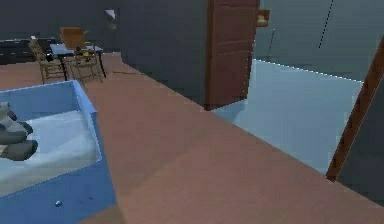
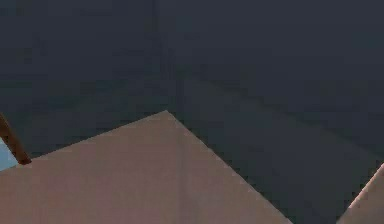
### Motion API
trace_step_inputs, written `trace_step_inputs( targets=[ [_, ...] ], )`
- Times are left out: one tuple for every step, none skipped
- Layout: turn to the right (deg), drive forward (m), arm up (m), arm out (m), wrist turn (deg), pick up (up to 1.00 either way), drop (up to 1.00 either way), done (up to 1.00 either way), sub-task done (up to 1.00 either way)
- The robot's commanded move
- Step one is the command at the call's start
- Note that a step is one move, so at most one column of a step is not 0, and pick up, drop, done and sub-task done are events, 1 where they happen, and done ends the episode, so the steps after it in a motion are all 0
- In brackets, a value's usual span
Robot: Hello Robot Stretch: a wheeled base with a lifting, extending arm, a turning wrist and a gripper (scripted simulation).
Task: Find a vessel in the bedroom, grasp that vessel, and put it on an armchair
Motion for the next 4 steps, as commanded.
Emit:
trace_step_inputs(
  targets=[
    [0.0,1.00,0.00,0.00,0.0,0.00,0.00,0.00,0.00],
    [0.0,0.25,0.00,0.00,0.0,0.00,0.00,0.00,0.00],
    [-33.0,0.00,0.00,0.00,0.0,0.00,0.00,0.00,0.00],
    [0.0,1.00,0.00,0.00,0.0,0.00,0.00,0.00,0.00]
  ],
)
